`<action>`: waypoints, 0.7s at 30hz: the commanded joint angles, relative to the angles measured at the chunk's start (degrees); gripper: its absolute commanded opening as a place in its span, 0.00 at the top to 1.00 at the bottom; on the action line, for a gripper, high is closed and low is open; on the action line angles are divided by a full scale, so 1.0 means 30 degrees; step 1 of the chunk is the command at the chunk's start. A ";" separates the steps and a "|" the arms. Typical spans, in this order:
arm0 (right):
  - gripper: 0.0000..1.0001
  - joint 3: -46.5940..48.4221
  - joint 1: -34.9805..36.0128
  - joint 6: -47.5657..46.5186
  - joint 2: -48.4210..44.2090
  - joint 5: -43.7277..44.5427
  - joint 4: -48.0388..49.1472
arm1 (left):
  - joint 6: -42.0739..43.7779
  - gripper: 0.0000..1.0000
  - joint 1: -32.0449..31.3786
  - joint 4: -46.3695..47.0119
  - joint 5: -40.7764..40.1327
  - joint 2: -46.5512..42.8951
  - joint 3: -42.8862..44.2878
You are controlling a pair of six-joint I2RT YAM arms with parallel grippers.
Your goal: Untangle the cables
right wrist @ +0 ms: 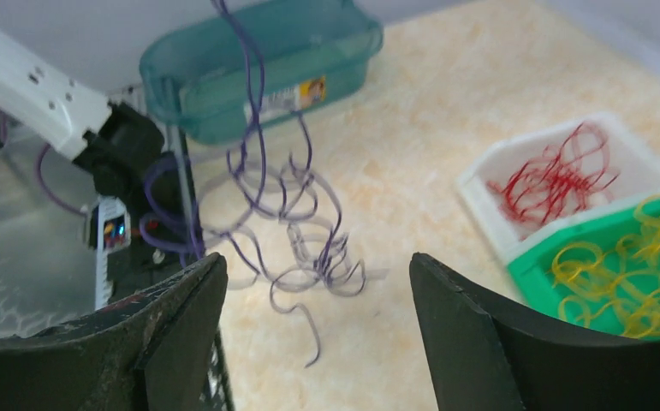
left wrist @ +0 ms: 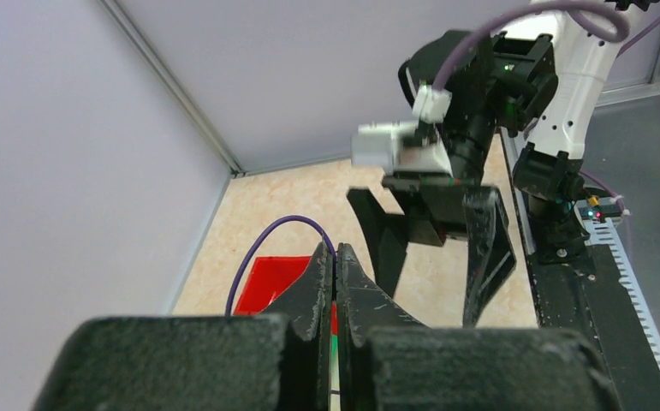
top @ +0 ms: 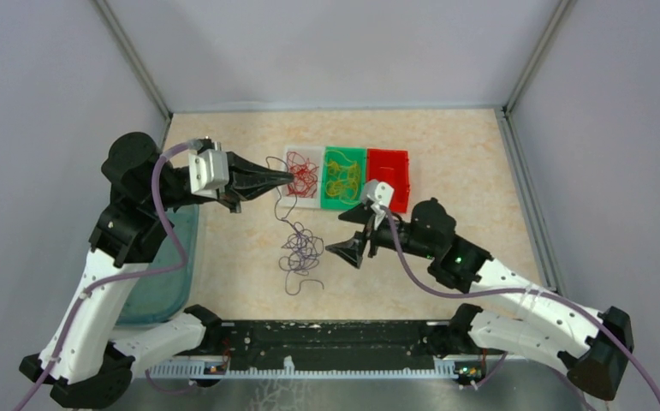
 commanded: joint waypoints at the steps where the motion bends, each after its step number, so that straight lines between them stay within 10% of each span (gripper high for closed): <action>1: 0.19 0.0772 -0.0269 0.0932 -0.0829 0.0930 0.5119 | -0.0117 1.00 -0.0073 0.0157 0.0658 -0.0167 -0.0220; 7: 0.01 0.2996 -0.0203 0.3560 0.4161 -0.1387 1.0756 | -0.0510 1.00 -0.0081 0.0406 0.0710 -0.0062 -0.0167; 21: 0.13 0.4759 0.1574 0.4545 1.0198 -0.2785 1.4548 | -0.0351 1.00 -0.0074 0.0475 0.0532 0.0001 0.0104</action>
